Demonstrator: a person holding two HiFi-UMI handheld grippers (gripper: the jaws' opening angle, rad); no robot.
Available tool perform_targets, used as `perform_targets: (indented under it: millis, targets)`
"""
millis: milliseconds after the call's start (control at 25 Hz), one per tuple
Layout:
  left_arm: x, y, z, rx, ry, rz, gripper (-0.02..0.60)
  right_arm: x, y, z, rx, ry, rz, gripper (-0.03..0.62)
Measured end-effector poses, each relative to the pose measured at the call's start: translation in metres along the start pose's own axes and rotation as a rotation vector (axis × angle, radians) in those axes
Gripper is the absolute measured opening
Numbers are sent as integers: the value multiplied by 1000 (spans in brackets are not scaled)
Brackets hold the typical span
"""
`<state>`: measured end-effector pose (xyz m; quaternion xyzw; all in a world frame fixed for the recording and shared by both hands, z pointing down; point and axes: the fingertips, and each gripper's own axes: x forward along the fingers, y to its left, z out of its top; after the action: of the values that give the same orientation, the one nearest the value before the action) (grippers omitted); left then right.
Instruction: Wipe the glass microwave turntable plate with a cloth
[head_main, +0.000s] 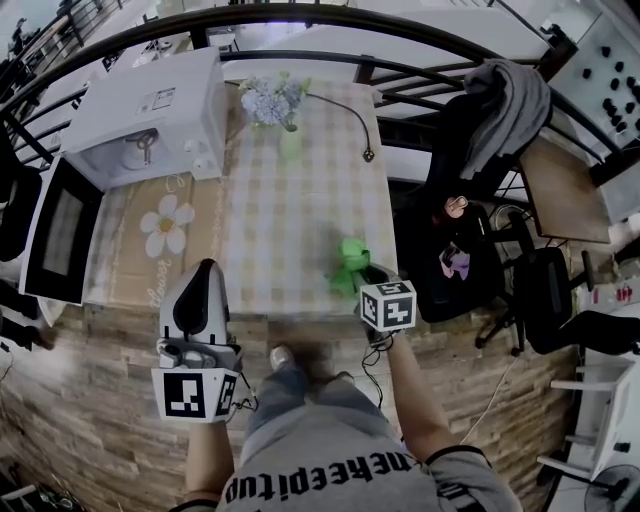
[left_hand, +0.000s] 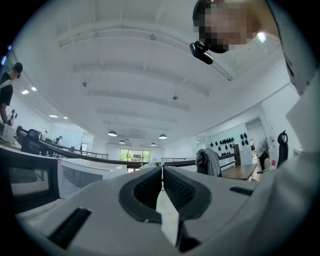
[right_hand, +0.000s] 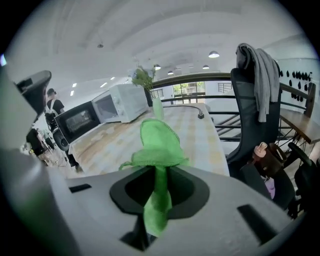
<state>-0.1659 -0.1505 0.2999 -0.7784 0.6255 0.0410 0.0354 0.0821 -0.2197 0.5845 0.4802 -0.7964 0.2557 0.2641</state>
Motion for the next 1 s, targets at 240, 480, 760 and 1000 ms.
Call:
perform_targets:
  millis: [240, 480, 760, 1000]
  targets:
    - [-11, -15, 12, 15, -21, 25, 11, -35, 12, 27, -67, -112, 30, 61]
    - [-20, -31, 23, 24, -34, 42, 11, -70, 20, 45, -125, -192, 50, 61]
    - [-29, -54, 33, 36, -48, 44, 11, -114, 18, 70, -131, -311, 48, 63]
    - [-36, -71, 38, 44, -51, 49, 11, -148, 15, 88, -159, -392, 37, 64]
